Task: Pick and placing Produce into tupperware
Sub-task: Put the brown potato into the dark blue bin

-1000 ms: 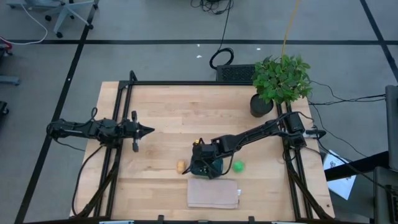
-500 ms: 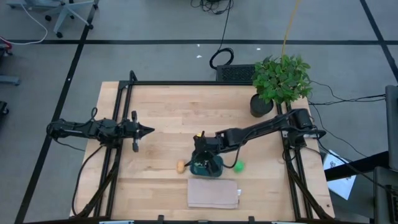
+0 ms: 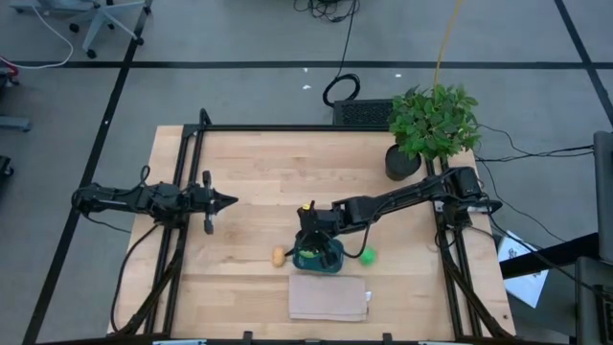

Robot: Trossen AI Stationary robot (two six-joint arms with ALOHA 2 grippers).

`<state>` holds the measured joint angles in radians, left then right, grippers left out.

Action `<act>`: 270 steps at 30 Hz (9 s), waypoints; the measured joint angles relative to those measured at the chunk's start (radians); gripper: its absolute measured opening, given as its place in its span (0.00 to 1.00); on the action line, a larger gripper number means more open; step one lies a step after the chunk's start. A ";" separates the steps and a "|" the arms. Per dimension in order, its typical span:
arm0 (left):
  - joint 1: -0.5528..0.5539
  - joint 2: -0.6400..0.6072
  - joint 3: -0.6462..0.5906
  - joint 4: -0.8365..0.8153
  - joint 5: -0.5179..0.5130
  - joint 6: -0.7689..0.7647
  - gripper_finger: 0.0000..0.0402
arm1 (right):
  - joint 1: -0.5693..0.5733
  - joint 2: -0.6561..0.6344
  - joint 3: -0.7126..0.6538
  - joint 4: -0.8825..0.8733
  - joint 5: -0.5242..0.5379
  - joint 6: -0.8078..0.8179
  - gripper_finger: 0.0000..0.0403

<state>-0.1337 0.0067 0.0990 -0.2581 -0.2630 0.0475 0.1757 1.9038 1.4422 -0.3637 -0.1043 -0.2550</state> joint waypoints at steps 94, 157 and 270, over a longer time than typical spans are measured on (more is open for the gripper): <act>0.000 0.000 0.000 -0.003 -0.008 0.001 0.02 | -0.183 -1.439 -1.264 0.876 0.257 0.297 0.00; 0.000 0.605 0.360 0.370 0.001 0.074 0.02 | -0.183 -1.431 -1.416 1.077 0.257 0.244 0.00; -0.047 1.610 1.365 -0.732 0.349 0.329 0.31 | -0.183 -1.408 -1.416 1.032 0.260 0.243 0.00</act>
<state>-0.1808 1.6169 1.4643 -0.9900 0.0863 0.3761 -0.0071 0.4953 0.0264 0.6685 0.1555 -0.0124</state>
